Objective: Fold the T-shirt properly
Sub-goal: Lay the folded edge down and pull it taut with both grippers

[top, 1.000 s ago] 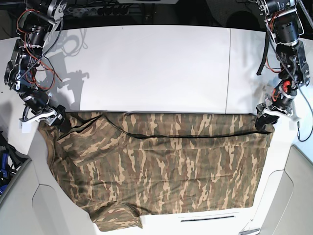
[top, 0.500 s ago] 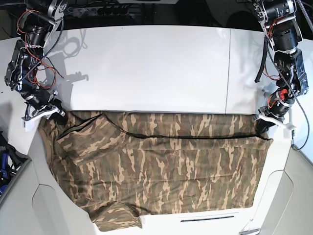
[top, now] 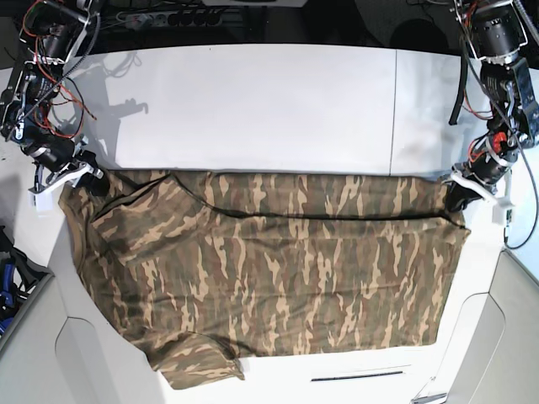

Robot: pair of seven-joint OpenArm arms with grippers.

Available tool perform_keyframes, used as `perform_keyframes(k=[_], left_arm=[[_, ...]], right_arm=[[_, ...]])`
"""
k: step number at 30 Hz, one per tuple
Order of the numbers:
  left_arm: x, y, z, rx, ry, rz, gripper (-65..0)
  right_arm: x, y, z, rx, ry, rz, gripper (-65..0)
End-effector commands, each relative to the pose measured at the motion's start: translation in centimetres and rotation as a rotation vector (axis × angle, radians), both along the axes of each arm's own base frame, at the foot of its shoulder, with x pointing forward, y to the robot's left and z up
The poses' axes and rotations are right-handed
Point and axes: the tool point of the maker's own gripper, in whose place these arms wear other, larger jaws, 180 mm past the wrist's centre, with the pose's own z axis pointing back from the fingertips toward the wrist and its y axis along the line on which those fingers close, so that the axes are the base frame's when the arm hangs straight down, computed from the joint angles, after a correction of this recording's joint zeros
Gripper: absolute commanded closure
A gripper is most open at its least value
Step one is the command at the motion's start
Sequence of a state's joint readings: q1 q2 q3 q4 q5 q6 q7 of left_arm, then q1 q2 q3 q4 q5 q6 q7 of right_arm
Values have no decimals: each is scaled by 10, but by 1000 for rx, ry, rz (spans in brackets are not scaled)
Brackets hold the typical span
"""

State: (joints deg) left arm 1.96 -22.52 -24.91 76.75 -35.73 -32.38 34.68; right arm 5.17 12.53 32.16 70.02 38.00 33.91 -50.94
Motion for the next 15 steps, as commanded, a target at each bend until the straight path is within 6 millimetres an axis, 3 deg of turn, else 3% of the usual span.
perform_keyframes(k=[1, 7, 15], left_arm=[[7, 4, 19, 13, -61, -7, 0], [-25, 0, 12, 44, -12, -33, 0], [-64, 6, 34, 75, -30, -27, 0]], right_arm=[[10, -7, 19, -10, -63, 0, 0], [-21, -9, 15, -39, -18, 35, 0], [-62, -5, 17, -106, 11, 88, 0]])
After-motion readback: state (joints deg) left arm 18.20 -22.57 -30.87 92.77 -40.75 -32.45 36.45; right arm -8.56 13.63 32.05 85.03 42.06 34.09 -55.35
